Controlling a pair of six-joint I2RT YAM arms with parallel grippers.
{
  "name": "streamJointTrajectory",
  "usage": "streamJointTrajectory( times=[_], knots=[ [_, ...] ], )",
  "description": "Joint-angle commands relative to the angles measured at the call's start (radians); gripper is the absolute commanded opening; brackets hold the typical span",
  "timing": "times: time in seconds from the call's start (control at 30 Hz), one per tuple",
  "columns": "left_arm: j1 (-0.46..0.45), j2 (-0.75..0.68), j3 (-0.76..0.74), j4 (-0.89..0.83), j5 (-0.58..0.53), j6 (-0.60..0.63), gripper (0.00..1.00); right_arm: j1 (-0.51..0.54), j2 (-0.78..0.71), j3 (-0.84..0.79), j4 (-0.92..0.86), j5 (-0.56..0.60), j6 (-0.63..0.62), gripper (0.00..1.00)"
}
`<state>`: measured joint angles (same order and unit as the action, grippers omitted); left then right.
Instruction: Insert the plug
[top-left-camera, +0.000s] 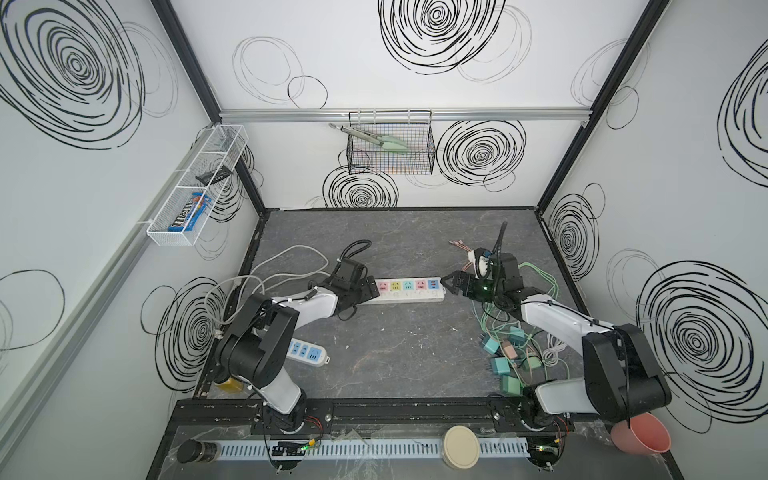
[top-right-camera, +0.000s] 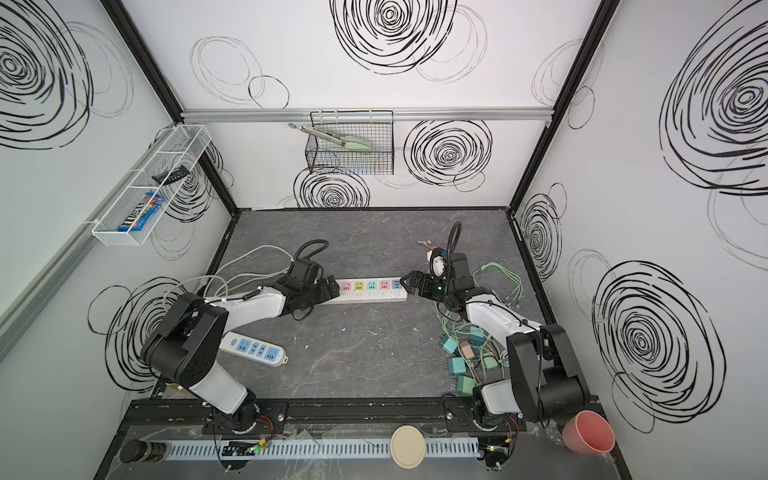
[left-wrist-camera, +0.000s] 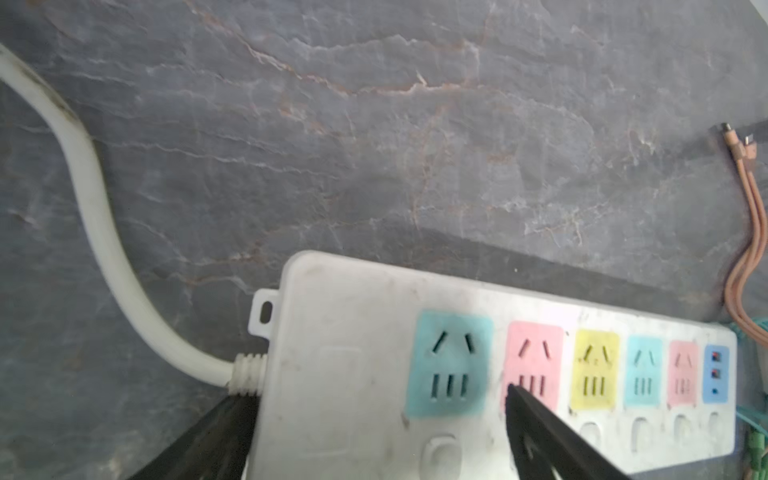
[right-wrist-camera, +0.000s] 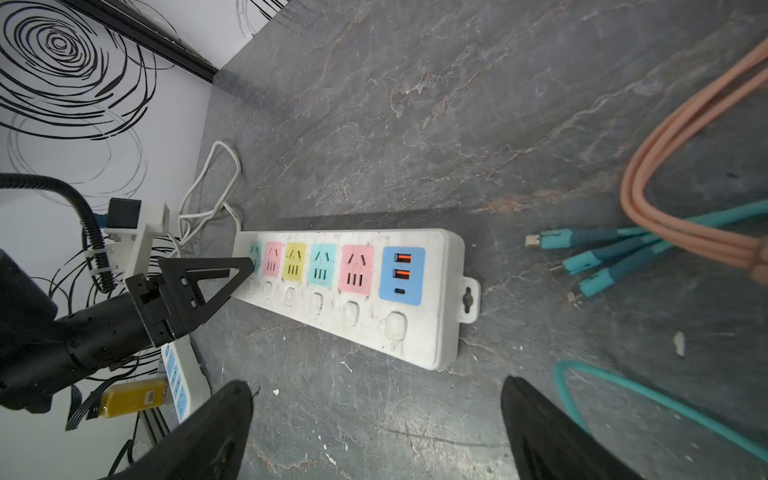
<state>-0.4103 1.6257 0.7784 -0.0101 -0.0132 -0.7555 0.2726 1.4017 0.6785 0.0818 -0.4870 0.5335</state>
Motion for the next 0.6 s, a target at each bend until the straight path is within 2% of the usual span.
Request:
streamJointTrajectory(
  times=[0.0, 0.1, 0.23, 0.33, 0.57],
  knots=[
    [-0.001, -0.053, -0.032, -0.01, -0.043, -0.022, 0.96, -0.008, 0.026, 0.018, 0.007, -0.025, -0.006, 0.97],
    [0.018, -0.071, -0.06, -0.001, -0.03, -0.006, 0.96, -0.02, 0.048, 0.009, 0.046, -0.048, 0.035, 0.97],
    [0.036, -0.069, -0.077, 0.004, 0.0, 0.018, 0.96, -0.02, 0.095, 0.01, 0.102, -0.152, 0.025, 0.97],
    [0.039, -0.064, -0.079, 0.008, 0.015, 0.034, 0.96, -0.017, 0.145, 0.043, 0.041, -0.047, 0.067, 0.97],
    [0.057, -0.017, -0.038, 0.021, 0.034, 0.08, 0.96, 0.025, 0.302, 0.126, 0.036, -0.07, 0.034, 0.97]
  ],
)
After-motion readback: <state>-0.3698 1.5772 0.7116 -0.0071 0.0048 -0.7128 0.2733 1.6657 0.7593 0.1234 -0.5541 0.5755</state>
